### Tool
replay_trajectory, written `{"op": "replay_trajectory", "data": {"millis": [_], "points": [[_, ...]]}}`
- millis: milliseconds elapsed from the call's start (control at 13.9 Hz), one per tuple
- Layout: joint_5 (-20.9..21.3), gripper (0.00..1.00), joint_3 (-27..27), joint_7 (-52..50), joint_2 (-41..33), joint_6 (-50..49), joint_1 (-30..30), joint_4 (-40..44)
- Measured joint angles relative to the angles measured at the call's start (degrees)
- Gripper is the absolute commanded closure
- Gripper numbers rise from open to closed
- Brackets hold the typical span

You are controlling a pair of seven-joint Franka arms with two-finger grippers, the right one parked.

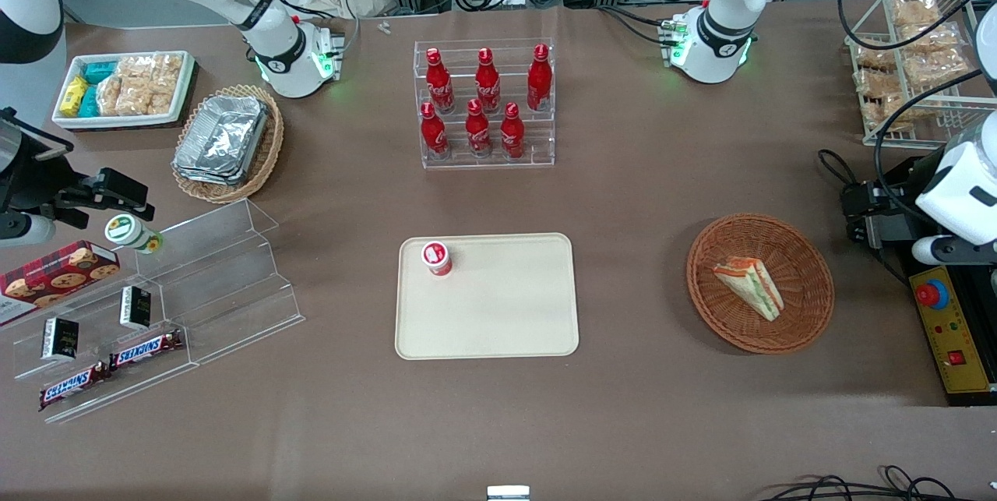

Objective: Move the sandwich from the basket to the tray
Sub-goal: 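Move the left gripper down over the sandwich in the wicker basket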

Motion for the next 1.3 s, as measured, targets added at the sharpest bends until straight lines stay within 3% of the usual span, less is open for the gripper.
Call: {"op": "replay_trajectory", "data": {"millis": [721, 937, 1297], "points": [[0.0, 0.01, -0.2, -1.4, 0.5, 0.0, 0.0, -0.8], [-0.2, 0.01, -0.2, -2.0, 0.7, 1.8, 0.0, -4.6], [-0.5, 0.01, -0.2, -6.7, 0.9, 14.4, 0.0, -15.4]]}}
